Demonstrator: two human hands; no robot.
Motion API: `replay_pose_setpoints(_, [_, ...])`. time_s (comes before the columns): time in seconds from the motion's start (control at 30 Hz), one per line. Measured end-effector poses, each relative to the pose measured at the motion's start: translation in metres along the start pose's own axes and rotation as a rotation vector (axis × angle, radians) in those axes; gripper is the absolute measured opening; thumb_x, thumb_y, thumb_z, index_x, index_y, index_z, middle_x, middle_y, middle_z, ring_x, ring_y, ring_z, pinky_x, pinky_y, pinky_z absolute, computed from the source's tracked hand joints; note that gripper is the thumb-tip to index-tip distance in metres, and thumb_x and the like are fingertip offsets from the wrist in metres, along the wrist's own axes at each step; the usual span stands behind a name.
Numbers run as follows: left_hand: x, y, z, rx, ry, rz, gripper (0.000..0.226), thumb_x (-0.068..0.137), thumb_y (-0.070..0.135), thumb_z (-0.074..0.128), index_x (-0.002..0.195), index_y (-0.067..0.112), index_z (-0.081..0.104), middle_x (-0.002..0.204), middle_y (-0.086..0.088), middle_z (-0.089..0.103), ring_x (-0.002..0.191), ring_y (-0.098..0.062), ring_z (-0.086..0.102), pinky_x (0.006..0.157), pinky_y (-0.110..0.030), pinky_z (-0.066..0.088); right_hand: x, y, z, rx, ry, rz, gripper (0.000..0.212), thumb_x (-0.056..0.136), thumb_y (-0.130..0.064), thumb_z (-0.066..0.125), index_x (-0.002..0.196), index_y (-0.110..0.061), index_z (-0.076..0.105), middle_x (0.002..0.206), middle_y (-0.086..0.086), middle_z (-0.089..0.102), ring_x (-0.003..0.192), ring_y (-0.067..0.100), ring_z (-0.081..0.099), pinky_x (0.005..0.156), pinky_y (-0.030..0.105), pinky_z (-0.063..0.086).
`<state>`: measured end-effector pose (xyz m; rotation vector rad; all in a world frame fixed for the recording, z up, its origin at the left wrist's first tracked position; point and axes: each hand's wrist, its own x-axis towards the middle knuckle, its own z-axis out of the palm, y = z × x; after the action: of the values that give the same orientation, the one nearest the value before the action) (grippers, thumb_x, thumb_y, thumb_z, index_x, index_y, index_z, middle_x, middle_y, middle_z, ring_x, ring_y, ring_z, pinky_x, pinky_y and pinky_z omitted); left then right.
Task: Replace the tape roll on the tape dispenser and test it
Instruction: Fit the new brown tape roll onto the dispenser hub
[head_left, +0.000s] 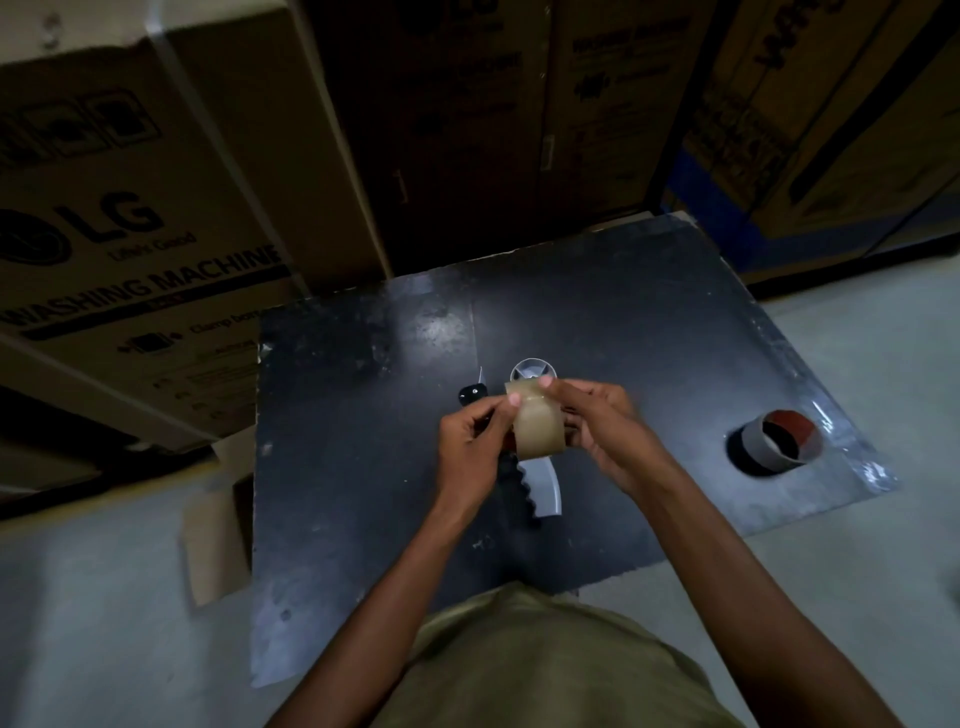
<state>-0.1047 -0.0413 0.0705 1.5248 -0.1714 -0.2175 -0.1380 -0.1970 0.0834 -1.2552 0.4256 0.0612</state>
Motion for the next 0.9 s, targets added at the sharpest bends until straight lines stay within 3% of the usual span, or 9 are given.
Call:
replay_pose_setpoints(0.1, [0.002,-0.002,-0.004,0.050,-0.018,0.015,0.012,0.090,0.007,0.066,0.097,0.004,0.075,0.077,0.008,0.073,0.073,-0.002,0.066,0.068,-0.018,0.051,0.001,0.000,-0.003,0.040,-0.065,-0.024,0.015,0.094,-0.009,0.065,0.102,-0.005,0.077,0.098,0.015,0.075,0.088,0.024,0.072,0.074,0.030,0.059])
replay_pose_setpoints(0.2, [0.003,-0.008,-0.009,0.056,0.016,0.026,0.023,0.082,0.001,0.072,0.105,0.005,0.072,0.090,-0.001,0.075,0.082,-0.009,0.069,0.078,-0.024,0.055,0.000,-0.001,-0.004,0.023,-0.090,-0.054,0.034,0.083,0.011,0.068,0.115,-0.001,0.071,0.106,0.014,0.077,0.099,0.023,0.073,0.082,0.029,0.058])
replay_pose_setpoints(0.27, [0.005,-0.011,-0.013,0.082,0.014,0.046,0.028,0.078,-0.002,0.075,0.104,0.008,0.072,0.089,-0.001,0.075,0.081,-0.010,0.070,0.078,-0.024,0.056,0.000,-0.002,-0.004,0.063,-0.090,-0.049,0.034,0.083,0.006,0.070,0.116,0.000,0.070,0.107,0.015,0.076,0.099,0.025,0.073,0.084,0.031,0.059])
replay_pose_setpoints(0.4, [0.003,-0.016,-0.016,0.194,-0.073,0.073,0.029,0.073,-0.003,0.079,0.099,0.007,0.075,0.087,0.000,0.073,0.078,-0.005,0.068,0.076,-0.020,0.054,0.004,-0.003,-0.003,0.121,-0.013,0.031,0.031,0.095,-0.024,0.064,0.114,-0.002,0.071,0.111,0.025,0.073,0.097,0.030,0.072,0.082,0.038,0.060])
replay_pose_setpoints(0.53, [0.001,-0.020,-0.020,0.198,-0.104,0.056,0.017,0.073,0.013,0.083,0.087,0.008,0.076,0.077,0.003,0.072,0.072,-0.008,0.066,0.072,-0.025,0.053,0.007,0.001,-0.004,0.074,-0.043,-0.008,0.029,0.099,-0.010,0.059,0.117,0.011,0.065,0.109,0.026,0.072,0.097,0.032,0.072,0.075,0.032,0.061])
replay_pose_setpoints(0.67, [0.002,-0.014,-0.017,0.154,-0.089,-0.007,0.017,0.088,0.020,0.070,0.074,0.011,0.074,0.061,0.003,0.063,0.059,-0.008,0.054,0.059,-0.024,0.043,0.003,0.002,-0.004,-0.008,-0.130,-0.046,0.022,0.095,0.000,0.059,0.114,0.004,0.070,0.109,0.022,0.074,0.099,0.027,0.073,0.082,0.032,0.059])
replay_pose_setpoints(0.77, [0.004,-0.015,-0.016,0.211,-0.081,0.005,0.008,0.085,0.013,0.072,0.077,0.012,0.074,0.068,0.006,0.068,0.063,-0.006,0.060,0.062,-0.023,0.048,0.003,0.006,-0.003,-0.060,-0.080,-0.019,0.024,0.089,0.007,0.062,0.108,-0.003,0.073,0.103,0.017,0.077,0.095,0.025,0.073,0.083,0.031,0.058])
replay_pose_setpoints(0.9, [0.002,-0.020,-0.021,0.275,-0.142,0.047,0.008,0.077,0.012,0.077,0.083,0.007,0.076,0.078,-0.001,0.073,0.072,-0.011,0.067,0.071,-0.027,0.053,0.002,0.006,0.000,-0.015,-0.014,0.051,0.026,0.097,-0.020,0.062,0.111,0.000,0.072,0.106,0.022,0.075,0.094,0.027,0.071,0.084,0.037,0.056])
